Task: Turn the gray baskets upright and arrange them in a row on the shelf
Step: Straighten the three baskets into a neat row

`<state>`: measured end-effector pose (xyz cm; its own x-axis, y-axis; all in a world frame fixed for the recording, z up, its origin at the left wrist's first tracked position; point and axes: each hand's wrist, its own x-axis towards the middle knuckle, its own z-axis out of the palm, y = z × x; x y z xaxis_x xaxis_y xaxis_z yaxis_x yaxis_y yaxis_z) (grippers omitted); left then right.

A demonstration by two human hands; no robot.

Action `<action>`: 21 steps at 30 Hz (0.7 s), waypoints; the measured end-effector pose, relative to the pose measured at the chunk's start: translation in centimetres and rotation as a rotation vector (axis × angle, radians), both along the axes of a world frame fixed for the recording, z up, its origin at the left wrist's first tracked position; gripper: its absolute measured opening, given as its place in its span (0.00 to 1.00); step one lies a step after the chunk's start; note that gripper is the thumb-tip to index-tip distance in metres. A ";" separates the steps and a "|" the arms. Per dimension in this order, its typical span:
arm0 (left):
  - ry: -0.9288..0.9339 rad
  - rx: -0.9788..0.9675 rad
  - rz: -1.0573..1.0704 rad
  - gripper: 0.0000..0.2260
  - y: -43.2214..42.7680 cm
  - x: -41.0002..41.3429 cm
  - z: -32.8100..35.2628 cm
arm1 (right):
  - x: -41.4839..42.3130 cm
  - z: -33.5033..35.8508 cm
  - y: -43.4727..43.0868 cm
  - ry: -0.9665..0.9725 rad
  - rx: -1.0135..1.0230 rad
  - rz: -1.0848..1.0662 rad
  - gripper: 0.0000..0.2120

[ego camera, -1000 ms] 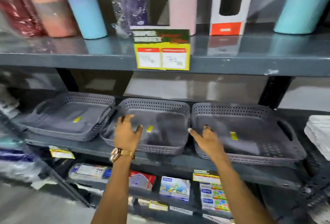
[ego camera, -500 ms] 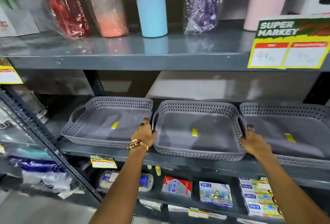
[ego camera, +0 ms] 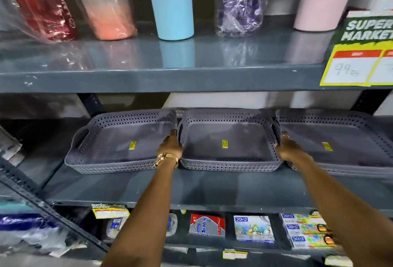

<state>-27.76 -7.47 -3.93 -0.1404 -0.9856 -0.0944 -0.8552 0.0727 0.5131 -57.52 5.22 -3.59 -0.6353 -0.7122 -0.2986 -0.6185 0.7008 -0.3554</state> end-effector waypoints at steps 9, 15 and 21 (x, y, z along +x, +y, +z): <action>-0.063 -0.056 -0.030 0.28 2.0 1.5 -0.6 | 0.2 -1.4 2.1 0.013 -0.087 -0.029 0.17; -0.123 -0.082 -0.041 0.30 6.3 3.6 -0.8 | 1.6 -2.2 7.1 0.100 -0.163 0.007 0.17; -0.111 -0.105 -0.027 0.29 8.8 4.5 -0.7 | 2.3 -2.0 9.6 0.134 -0.141 -0.006 0.18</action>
<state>-23.25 1.29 -4.68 -0.1611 -0.9869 -0.0074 -0.9035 0.1445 0.4035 -55.27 14.86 -5.60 -0.6668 -0.7373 -0.1086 -0.6632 0.6535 -0.3648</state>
